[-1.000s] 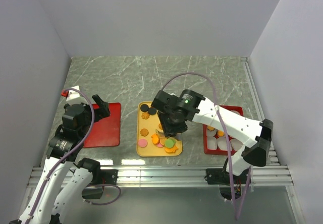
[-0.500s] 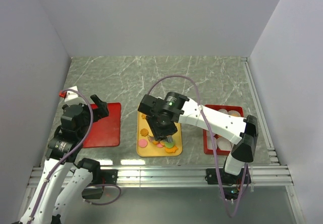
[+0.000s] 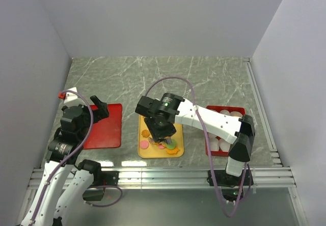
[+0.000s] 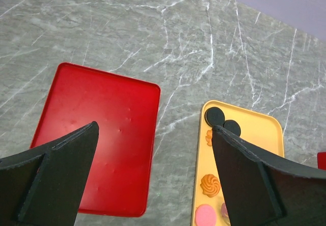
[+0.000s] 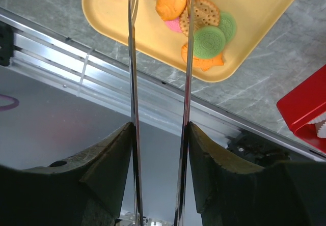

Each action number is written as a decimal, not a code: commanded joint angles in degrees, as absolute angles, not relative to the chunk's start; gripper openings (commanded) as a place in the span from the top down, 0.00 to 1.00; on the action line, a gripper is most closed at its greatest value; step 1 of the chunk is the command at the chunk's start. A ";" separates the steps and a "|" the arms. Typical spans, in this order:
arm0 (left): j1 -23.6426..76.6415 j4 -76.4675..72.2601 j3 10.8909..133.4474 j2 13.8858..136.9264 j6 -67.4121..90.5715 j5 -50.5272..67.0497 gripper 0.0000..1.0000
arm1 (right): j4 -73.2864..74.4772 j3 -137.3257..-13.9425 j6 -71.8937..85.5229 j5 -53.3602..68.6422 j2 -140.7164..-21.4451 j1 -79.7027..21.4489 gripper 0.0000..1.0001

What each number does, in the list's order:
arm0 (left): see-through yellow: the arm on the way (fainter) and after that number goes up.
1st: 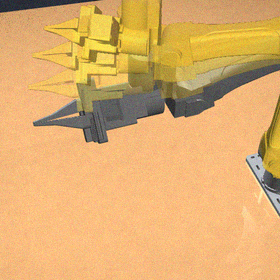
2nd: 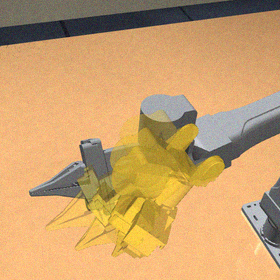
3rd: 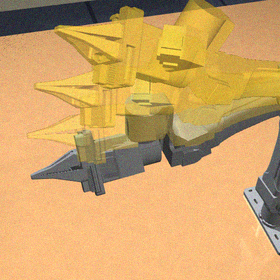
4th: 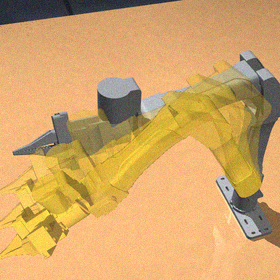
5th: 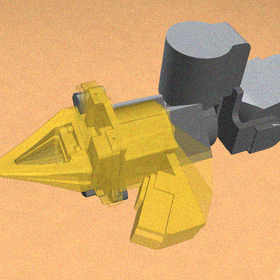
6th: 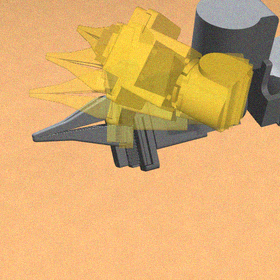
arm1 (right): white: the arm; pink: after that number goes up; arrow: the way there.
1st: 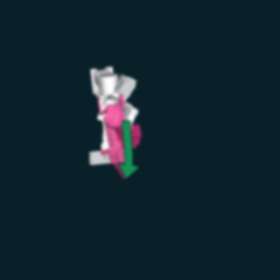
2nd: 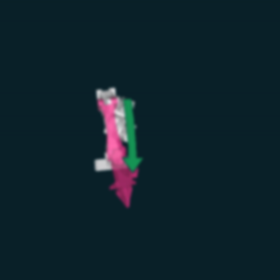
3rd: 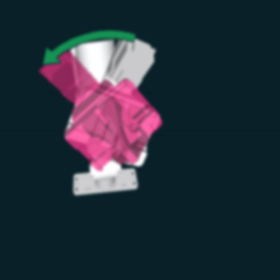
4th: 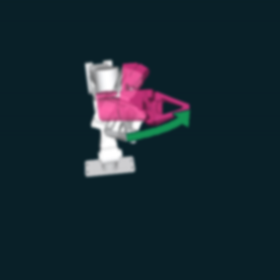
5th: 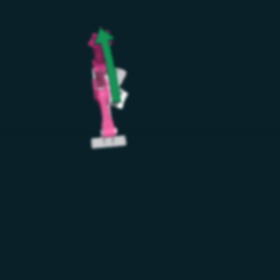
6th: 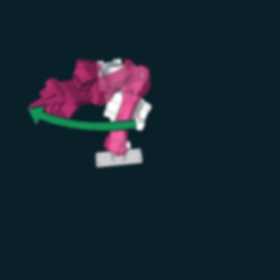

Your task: Pack the cookies

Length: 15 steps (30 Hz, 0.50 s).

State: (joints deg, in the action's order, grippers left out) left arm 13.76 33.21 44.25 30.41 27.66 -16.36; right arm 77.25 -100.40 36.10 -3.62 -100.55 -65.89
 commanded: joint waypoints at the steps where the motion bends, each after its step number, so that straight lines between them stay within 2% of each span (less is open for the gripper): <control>1: 13.45 31.03 44.39 29.36 27.07 -16.43 0.01 | 82.18 -103.18 35.07 -4.92 -101.34 -66.62 0.46; 15: 13.36 31.11 44.56 29.53 27.16 -16.52 0.01 | 82.53 -101.43 35.16 -5.19 -100.99 -66.62 0.46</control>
State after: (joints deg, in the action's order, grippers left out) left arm 13.69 33.21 44.25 29.78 27.68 -16.36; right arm 77.30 -100.62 35.48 -4.05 -101.93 -66.24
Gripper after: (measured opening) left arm 0.994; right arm 0.542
